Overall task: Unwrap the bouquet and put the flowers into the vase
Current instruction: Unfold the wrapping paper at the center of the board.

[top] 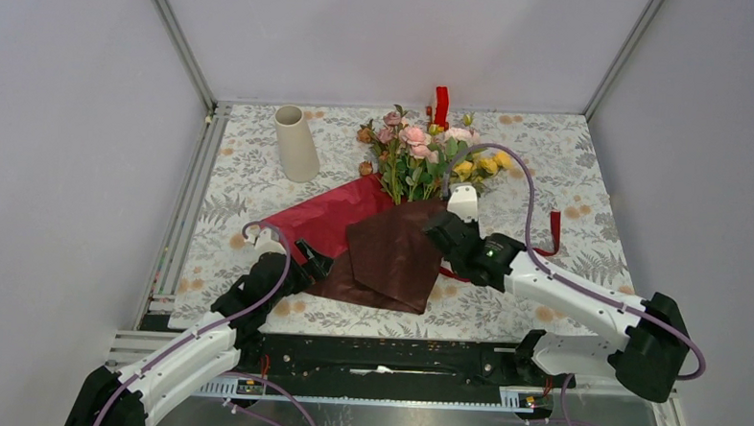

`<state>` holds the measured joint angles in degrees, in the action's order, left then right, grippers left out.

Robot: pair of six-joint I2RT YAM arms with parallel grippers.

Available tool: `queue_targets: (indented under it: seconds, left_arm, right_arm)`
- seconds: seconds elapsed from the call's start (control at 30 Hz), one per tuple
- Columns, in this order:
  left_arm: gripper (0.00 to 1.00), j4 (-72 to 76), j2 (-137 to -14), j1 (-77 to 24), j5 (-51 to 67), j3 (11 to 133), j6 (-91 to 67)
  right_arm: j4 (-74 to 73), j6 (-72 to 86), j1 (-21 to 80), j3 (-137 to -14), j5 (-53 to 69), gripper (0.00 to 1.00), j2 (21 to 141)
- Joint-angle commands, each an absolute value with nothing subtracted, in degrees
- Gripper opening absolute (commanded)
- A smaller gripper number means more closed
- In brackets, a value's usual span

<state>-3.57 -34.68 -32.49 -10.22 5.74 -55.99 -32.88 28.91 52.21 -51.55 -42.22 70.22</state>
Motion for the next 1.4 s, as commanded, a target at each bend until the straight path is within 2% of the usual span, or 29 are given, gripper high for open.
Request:
queue_targets:
  seconds: [0.0, 0.1, 0.4, 0.5, 0.7, 1.0, 1.3, 1.37]
  left_arm:
    - [0.99, -1.02, -35.24, -31.99, -9.62, 4.83, -56.31]
    - [0.99, -1.06, -35.17, -31.9, -9.47, 4.92, -56.16]
    - [0.99, -1.78, -35.08, -31.23, -8.8, 5.45, -56.48]
    - [0.99, -1.45, -34.45, -31.03, -9.22, 5.5, -57.64]
    - [0.99, -2.05, -33.85, -30.68, -8.72, 5.61, -57.59]
    - [0.99, -4.22, -31.25, -30.24, -8.32, 5.1, -57.75]
    - [0.99, -4.75, -30.97, -29.68, -7.83, 5.19, -57.39]
    - [0.99, -4.65, -31.03, -29.64, -7.74, 5.23, -57.34]
  right_arm:
    - [-17.13, 22.41, 55.39, -45.76, -27.65, 0.37, 66.58]
    - [-12.64, 20.64, 59.67, -45.19, -27.32, 0.54, 67.06]
    - [-1.4, 13.46, 72.26, -50.7, -29.5, 0.78, 80.56]
    - [3.39, 9.62, 75.13, -51.76, -31.45, 0.82, 86.18]
    - [7.26, 4.22, 77.88, -54.03, -33.1, 0.84, 92.84]
    - [8.61, 0.61, 79.37, -56.51, -38.91, 0.82, 100.27]
    - [4.63, 0.97, 79.37, -61.23, -49.91, 0.75, 105.95]
    - [3.21, 1.05, 79.37, -62.29, -51.47, 0.7, 107.1]
